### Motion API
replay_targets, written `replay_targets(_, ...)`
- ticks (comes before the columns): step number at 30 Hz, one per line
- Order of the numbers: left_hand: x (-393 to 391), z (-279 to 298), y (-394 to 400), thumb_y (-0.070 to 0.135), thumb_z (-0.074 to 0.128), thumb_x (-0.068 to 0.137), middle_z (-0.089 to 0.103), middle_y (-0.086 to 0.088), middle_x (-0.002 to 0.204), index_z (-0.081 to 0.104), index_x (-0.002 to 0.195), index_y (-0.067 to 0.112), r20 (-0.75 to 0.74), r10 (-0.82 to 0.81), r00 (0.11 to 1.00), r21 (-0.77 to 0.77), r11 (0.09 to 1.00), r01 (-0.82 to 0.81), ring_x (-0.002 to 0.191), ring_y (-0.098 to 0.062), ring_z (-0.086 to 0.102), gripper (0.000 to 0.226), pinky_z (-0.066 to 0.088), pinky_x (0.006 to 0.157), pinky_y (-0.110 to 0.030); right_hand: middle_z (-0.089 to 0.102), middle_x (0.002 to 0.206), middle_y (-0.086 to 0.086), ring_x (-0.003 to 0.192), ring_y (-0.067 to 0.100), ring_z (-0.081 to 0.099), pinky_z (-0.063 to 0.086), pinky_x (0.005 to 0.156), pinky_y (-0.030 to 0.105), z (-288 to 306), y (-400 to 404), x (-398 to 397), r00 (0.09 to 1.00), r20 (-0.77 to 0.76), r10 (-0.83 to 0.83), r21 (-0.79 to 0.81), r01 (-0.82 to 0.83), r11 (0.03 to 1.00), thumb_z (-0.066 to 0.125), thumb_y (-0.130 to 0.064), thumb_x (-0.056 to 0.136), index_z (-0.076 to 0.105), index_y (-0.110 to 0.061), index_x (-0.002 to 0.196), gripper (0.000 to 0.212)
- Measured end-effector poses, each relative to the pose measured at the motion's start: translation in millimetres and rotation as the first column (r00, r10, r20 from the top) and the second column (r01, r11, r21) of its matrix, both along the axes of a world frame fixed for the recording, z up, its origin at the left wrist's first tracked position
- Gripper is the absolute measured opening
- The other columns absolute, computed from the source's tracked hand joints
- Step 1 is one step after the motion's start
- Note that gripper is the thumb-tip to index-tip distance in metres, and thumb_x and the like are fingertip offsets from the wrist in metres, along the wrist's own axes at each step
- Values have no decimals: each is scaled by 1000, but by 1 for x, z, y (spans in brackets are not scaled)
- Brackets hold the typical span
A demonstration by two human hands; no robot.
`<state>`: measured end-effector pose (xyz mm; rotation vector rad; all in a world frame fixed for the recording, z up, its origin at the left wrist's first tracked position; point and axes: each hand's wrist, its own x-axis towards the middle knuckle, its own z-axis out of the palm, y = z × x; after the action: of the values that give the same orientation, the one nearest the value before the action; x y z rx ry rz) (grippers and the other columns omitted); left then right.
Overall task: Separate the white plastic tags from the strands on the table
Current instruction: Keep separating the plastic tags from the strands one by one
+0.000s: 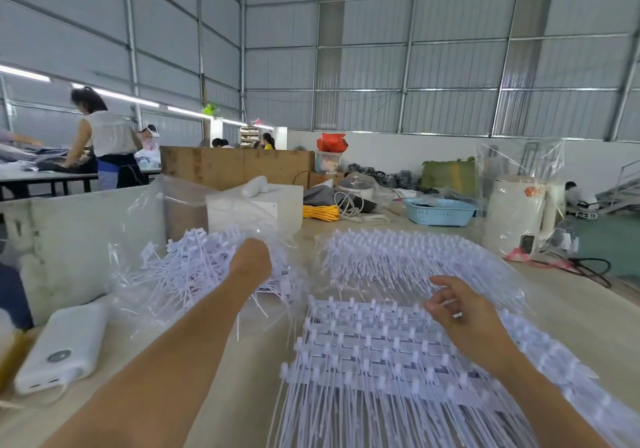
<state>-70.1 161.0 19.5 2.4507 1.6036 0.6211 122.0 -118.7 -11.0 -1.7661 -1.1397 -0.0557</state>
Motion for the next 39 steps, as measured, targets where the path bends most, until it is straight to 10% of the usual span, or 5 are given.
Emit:
replay_targets(8,6,-10,-13,14,45,93,29,-24,147,48,134,10,-365,18,931,-19,999,-26,137,-31,32,41,41,98,-35,59,84,-3,67,11,56,44,53,10,-6,-1,3,1000,-22,4,-40,-4,999,62,-12,88,56,-21,113,27)
replay_targets(16,11,27,-25,29,49,96,60,-8,101,38,130,8,408,-13,913,-233,965,118,44,-22,65,42,50,49,-29,60,84,-4,56,4,56,44,50,10,-7,0,4,1000,-21,-4,-63,2,998,62,-9,88,56,-21,112,27)
replay_targets(29,67,16,-59,24,53,97,1,11,159,15,150,38,449,-681,579,-44,630,775,145,-11,11,66,14,115,-29,60,85,-2,58,16,60,47,51,19,-6,-2,2,1000,-4,-7,-86,7,996,60,-8,89,56,-22,110,25)
replay_targets(34,42,4,-69,-11,52,81,66,-5,89,67,80,7,662,-508,551,479,852,210,76,-15,58,23,44,60,-25,60,82,-3,63,21,63,53,64,34,-5,-7,1,999,35,-36,-101,39,994,61,-10,89,59,-17,112,24)
replay_targets(39,-7,-31,-21,28,48,89,64,-7,110,61,111,12,-138,102,985,375,926,-44,110,-25,54,30,39,92,-41,59,82,-6,67,16,63,55,71,38,-5,-4,0,995,80,-61,-144,72,987,59,-10,90,59,-12,115,25)
